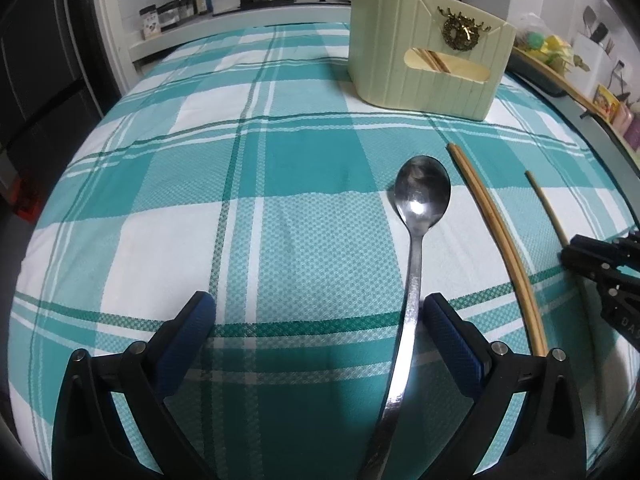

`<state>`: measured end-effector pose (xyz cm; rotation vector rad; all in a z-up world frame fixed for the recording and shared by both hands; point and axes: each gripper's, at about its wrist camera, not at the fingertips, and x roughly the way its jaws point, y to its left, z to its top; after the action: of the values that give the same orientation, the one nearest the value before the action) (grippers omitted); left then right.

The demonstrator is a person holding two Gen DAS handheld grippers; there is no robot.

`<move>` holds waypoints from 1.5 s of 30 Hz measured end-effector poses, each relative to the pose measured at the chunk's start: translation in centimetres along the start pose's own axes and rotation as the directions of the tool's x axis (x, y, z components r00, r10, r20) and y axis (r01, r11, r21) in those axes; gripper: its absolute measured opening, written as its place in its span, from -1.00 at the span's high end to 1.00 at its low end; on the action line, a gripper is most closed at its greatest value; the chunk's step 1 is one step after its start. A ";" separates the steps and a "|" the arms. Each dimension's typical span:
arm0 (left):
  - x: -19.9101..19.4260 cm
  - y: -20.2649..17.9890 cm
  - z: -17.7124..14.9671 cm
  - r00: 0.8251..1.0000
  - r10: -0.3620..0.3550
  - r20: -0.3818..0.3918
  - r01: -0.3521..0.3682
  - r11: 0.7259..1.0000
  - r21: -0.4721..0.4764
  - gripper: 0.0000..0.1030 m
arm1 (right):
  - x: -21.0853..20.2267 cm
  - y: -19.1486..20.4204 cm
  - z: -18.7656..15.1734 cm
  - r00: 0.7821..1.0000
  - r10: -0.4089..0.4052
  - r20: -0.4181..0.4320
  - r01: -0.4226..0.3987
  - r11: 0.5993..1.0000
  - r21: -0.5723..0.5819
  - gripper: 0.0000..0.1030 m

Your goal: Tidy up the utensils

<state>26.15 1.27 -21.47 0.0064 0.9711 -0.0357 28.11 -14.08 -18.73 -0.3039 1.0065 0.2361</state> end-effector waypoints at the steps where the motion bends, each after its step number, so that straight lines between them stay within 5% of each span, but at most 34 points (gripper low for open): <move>1: -0.1 0.0 -0.1 1.000 -0.004 -0.004 0.004 1.000 0.011 -0.99 | -0.3 -0.9 -0.8 1.000 -0.010 -0.002 0.010 1.000 0.014 0.73; 6: -0.5 0.1 -0.2 0.999 -0.020 -0.043 0.023 0.998 0.055 -0.99 | -1.7 -4.1 -3.7 1.000 -0.025 0.014 0.024 0.996 0.080 0.53; 9: -0.7 0.2 -0.3 0.998 -0.024 -0.066 0.029 0.997 0.070 -0.99 | -2.2 -5.4 -4.8 0.999 0.039 0.022 -0.042 0.988 0.151 0.13; 14: -1.0 0.0 0.0 0.996 -0.030 -0.078 0.037 0.994 0.100 -0.98 | -2.6 -5.5 -5.5 0.994 0.107 0.017 -0.108 0.974 0.199 0.13; 28: 2.1 -2.9 4.4 0.996 -0.053 -0.074 0.067 0.976 0.207 -0.93 | -1.9 -5.7 -4.4 0.993 0.116 -0.016 -0.110 0.970 0.217 0.13; 33: 3.0 -2.6 5.5 0.991 -0.106 -0.084 0.119 0.978 0.169 -0.70 | -0.8 -6.5 -2.9 0.992 0.121 -0.025 -0.113 0.968 0.224 0.13; 36: 2.8 -3.2 5.6 0.990 -0.121 -0.077 0.134 0.973 0.187 -0.40 | 0.5 -6.6 -0.9 0.993 0.114 -0.031 -0.104 0.970 0.221 0.13; 37: 2.6 -3.5 5.6 0.989 -0.129 -0.072 0.141 0.970 0.196 -0.15 | 1.0 -6.6 -0.1 0.994 0.106 -0.032 -0.096 0.969 0.226 0.19; 38: 2.5 -3.8 5.6 0.988 -0.137 -0.066 0.148 0.967 0.208 0.32 | 1.5 -6.7 0.6 0.995 0.095 -0.037 -0.084 0.969 0.231 0.27; 41: 2.3 -4.3 5.8 0.990 -0.129 -0.053 0.138 0.967 0.216 0.32 | 2.5 -6.8 2.4 0.997 0.065 -0.046 -0.052 0.970 0.238 0.85; 45: 1.2 -3.7 5.7 0.992 -0.128 -0.024 0.130 0.974 0.187 0.32 | 2.9 -7.8 2.9 0.989 0.145 -0.011 -0.136 0.948 0.288 0.88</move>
<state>31.45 -2.54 -19.23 0.1178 0.9763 -0.2474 34.46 -20.21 -18.64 0.0290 1.0799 0.2108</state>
